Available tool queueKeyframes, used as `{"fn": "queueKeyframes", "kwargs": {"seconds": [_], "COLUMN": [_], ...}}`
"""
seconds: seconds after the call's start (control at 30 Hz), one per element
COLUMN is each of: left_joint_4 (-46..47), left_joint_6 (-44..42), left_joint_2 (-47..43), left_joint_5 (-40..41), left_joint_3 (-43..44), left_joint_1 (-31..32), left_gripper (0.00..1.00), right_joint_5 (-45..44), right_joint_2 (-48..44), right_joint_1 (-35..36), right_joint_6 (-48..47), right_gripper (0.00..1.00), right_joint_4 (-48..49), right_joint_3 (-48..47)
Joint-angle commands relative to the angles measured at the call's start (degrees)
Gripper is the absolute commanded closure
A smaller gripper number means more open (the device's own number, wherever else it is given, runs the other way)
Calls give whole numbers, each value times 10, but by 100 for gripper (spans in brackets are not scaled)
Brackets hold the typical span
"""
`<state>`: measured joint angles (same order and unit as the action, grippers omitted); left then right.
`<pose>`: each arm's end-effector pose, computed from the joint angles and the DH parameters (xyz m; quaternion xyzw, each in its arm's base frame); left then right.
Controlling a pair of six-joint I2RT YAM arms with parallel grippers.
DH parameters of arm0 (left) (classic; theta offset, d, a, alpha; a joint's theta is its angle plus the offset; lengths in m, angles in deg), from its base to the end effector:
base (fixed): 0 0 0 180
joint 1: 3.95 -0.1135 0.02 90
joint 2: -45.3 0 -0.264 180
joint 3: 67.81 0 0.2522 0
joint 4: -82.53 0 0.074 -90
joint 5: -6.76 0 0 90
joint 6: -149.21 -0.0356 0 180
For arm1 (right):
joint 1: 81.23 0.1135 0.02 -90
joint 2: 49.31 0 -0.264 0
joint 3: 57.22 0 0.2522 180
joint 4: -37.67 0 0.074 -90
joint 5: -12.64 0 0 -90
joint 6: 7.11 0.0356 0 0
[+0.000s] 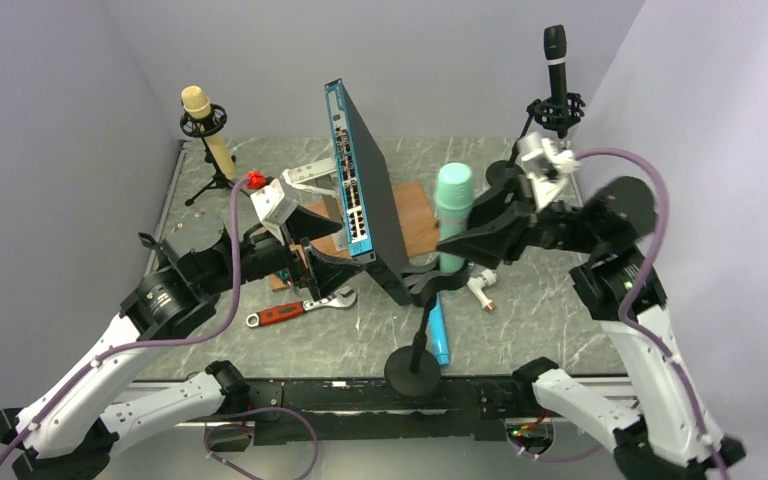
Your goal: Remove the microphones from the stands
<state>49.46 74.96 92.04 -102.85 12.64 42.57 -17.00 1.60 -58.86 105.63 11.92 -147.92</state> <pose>0.0990 -0.1217 0.4469 0.3006 0.6359 -0.4648 0.5378 0.1142 0.0804 0.5020 -0.3945 0.5332 0.5471 0.5106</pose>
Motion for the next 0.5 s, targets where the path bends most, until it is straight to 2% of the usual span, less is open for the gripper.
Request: {"fn": "queueKeyframes", "kwargs": {"seconds": [0.0, 0.13, 0.27, 0.37, 0.47], "left_joint_4": [-44, -90, -137, -136, -123], "left_joint_6": [-4, 12, 16, -1, -14], "left_joint_2": [-32, -69, -136, -188, -213], "left_joint_5": [108, 192, 274, 269, 223], "left_joint_3": [-1, -18, -44, -78, -111], "left_joint_1": [1, 1, 0, 0, 0], "left_gripper": [1, 1, 1, 1, 1], "right_joint_5": [-169, -247, -279, -276, -269], "right_joint_2": [53, 95, 140, 162, 184], "right_joint_1": [163, 237, 268, 273, 273], "right_joint_6": [-107, -151, -193, -206, -221], "right_gripper": [100, 100, 100, 100, 100], "right_joint_4": [-44, -35, -36, -19, -9], "right_joint_3": [-52, -63, -78, -82, -95]}}
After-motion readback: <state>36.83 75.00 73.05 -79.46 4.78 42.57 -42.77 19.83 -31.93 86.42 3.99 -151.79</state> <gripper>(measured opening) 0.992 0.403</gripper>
